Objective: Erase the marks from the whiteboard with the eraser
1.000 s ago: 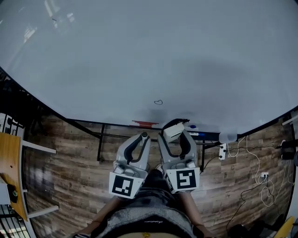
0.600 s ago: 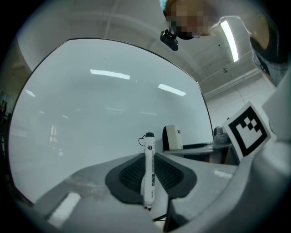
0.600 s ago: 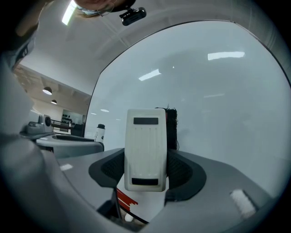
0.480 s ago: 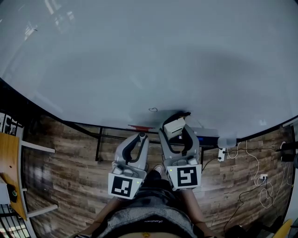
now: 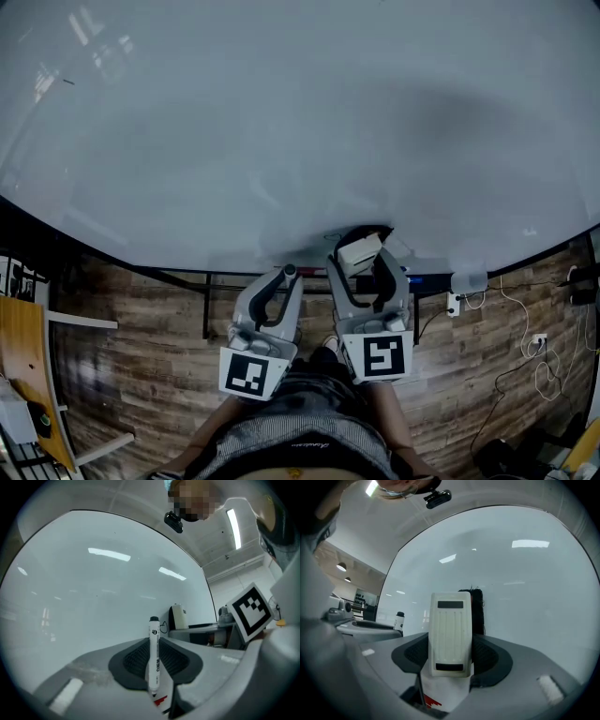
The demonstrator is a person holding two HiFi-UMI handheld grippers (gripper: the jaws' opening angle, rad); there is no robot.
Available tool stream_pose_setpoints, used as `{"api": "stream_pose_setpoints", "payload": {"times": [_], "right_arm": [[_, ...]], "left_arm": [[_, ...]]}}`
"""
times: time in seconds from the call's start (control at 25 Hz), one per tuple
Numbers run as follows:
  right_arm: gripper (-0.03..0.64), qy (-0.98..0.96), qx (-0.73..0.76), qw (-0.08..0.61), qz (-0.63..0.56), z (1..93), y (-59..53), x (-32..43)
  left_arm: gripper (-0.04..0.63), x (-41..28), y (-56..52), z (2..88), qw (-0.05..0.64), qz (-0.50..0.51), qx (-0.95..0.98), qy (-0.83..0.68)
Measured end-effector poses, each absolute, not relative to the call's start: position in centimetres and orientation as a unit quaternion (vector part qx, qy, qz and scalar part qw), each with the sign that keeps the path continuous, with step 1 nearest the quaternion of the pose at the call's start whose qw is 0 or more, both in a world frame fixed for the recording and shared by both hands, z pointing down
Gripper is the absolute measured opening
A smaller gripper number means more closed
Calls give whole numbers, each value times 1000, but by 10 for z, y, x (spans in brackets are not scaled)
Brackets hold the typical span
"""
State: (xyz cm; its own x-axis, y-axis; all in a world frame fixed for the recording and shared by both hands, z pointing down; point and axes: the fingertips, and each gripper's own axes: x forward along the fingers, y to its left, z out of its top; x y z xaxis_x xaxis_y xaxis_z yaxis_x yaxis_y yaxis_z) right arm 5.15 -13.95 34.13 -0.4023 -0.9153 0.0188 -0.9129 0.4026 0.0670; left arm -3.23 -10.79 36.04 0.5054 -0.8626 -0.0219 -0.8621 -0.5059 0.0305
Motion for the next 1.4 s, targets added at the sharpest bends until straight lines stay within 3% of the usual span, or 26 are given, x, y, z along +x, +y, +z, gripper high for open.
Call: {"api": "stream_pose_setpoints", "payload": {"times": [0.76,1.4], "right_arm": [[259,-873,484,18,-52,328,-134,-46],[259,-831,551,36,-68,328,-140,35]], "left_arm": [[71,-98,-113,369,16,-8,862,-506],[70,-64,-118,368,17,-19,873,-487]]}}
